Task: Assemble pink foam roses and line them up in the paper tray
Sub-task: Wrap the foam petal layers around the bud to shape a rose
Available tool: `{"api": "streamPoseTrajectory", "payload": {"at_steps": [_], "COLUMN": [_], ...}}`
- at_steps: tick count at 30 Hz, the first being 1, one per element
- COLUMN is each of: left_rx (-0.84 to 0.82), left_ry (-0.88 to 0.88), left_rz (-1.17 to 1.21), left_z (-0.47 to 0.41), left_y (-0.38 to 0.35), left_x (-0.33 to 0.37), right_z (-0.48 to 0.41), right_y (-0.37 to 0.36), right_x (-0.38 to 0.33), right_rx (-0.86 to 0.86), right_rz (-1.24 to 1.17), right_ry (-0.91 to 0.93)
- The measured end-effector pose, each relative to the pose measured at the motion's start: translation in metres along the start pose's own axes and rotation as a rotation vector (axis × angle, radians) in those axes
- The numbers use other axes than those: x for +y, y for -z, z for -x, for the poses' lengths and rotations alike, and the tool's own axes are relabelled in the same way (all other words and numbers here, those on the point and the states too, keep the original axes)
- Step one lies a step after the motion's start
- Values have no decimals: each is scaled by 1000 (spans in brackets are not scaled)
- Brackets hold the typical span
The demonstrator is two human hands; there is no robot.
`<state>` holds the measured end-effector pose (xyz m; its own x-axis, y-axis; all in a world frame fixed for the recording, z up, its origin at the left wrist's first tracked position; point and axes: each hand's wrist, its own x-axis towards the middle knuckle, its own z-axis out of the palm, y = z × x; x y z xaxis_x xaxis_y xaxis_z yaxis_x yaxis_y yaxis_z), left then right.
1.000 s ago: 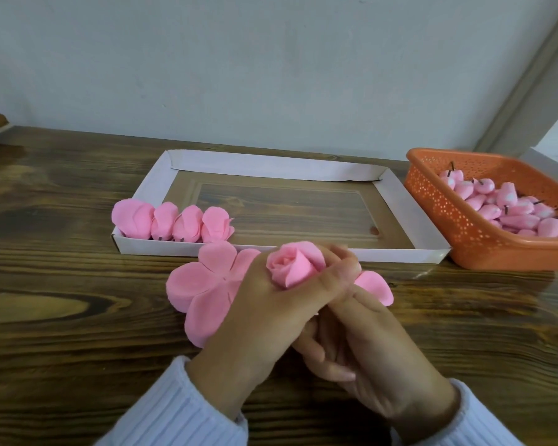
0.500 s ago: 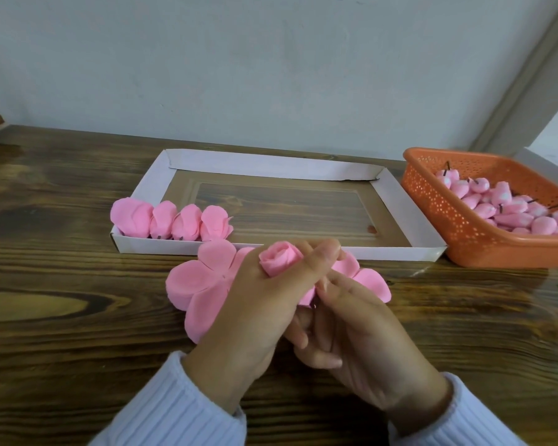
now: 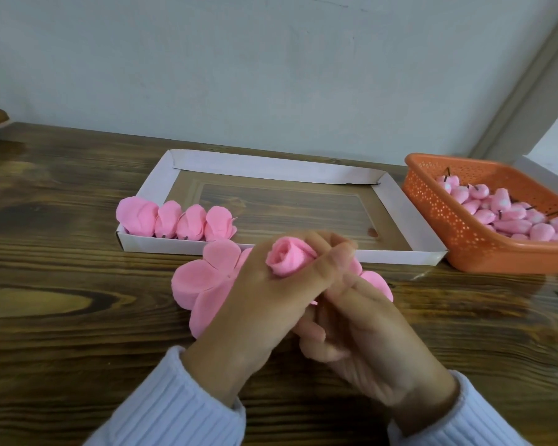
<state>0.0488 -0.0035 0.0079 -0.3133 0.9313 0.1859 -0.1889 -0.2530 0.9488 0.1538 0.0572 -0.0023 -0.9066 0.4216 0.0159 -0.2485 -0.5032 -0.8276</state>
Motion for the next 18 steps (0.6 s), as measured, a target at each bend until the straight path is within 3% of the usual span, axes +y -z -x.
{"api": "streamPoseTrajectory", "payload": {"at_steps": [2, 4, 9, 11, 13, 15, 18], "left_rx": [-26, 61, 604, 678, 707, 717, 733], "left_ry": [3, 6, -40, -13, -2, -8, -9], "left_rz": [32, 159, 622, 827, 926, 940, 934], "left_z": [2, 0, -17, -18, -18, -18, -19], "left_y": [0, 2, 27, 38, 44, 47, 45], "left_x": [5, 8, 11, 12, 12, 11, 9], "right_z": [-2, -4, -18, -29, -39, -49, -58], "right_y": [-6, -12, -3, -2, -5, -8, -15], "right_x": [-1, -7, -36, -39, -32, -20, -5], "right_rx": [36, 48, 401, 404, 344, 299, 299], "right_rz": [91, 223, 1084, 1402, 1652, 1806, 1934], "right_ry": [-30, -37, 175, 194, 76, -1, 34]}}
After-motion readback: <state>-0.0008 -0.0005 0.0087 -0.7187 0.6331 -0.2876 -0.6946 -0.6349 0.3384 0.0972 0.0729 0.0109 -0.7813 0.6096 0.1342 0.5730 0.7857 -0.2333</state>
